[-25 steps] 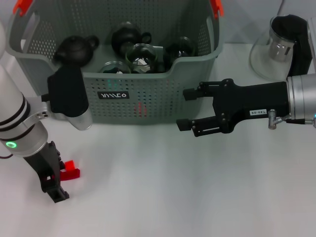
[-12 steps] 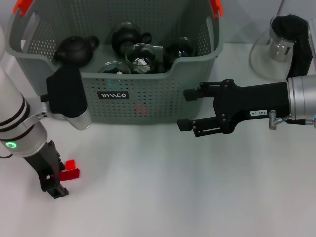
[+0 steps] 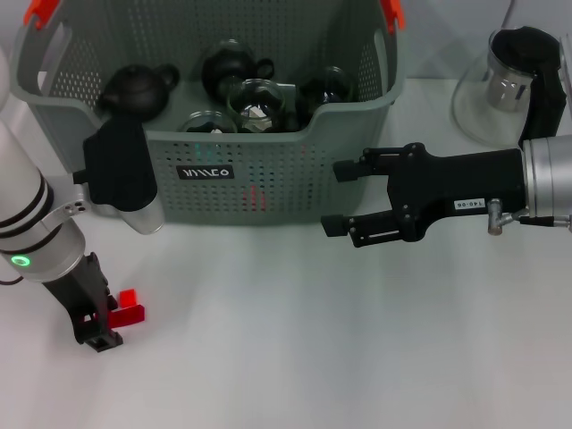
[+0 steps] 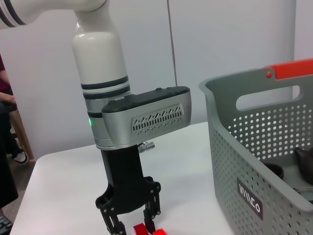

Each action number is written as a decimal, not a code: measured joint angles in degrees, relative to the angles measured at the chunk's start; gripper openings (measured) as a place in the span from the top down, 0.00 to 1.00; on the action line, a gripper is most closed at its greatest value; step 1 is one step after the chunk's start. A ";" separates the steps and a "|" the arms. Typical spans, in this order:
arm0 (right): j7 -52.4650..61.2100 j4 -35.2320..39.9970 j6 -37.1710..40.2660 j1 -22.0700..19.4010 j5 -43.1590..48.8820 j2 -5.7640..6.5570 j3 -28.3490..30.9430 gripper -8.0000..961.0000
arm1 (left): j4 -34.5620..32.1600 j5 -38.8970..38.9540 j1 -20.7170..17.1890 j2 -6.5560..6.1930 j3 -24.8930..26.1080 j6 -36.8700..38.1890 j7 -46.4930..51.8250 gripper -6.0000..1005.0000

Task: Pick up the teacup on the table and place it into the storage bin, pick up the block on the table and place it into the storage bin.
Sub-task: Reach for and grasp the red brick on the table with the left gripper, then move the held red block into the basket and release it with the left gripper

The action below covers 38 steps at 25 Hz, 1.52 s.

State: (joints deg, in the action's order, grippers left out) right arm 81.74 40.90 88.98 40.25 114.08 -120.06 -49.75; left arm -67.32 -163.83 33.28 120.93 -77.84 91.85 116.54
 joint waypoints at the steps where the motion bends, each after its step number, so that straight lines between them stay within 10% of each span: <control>1: 0.00 0.01 0.00 0.00 -0.02 0.00 0.00 0.11 | 0.00 0.00 0.00 0.00 0.00 -0.03 -0.01 0.51; 12: 0.00 0.23 0.08 -0.04 -0.57 0.00 0.00 0.11 | 1.84 0.00 0.42 -0.24 0.58 -1.59 0.36 0.53; 17: 0.00 0.42 0.36 -0.20 -0.87 0.07 0.00 0.11 | 1.86 0.00 0.44 -0.26 0.61 -1.51 0.36 0.74; 25: 0.00 0.49 0.40 -0.27 -0.89 0.09 0.03 0.11 | -4.17 0.07 -0.21 -0.05 2.90 2.99 0.16 0.81; 38: -0.04 0.61 2.13 -0.84 -1.06 0.51 0.09 0.11 | -21.74 21.17 1.80 2.44 29.95 21.70 0.01 0.80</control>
State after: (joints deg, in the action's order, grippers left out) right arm 81.69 41.52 91.12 39.42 113.02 -119.55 -49.65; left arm -89.06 -142.66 35.08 123.37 -47.89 113.55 116.55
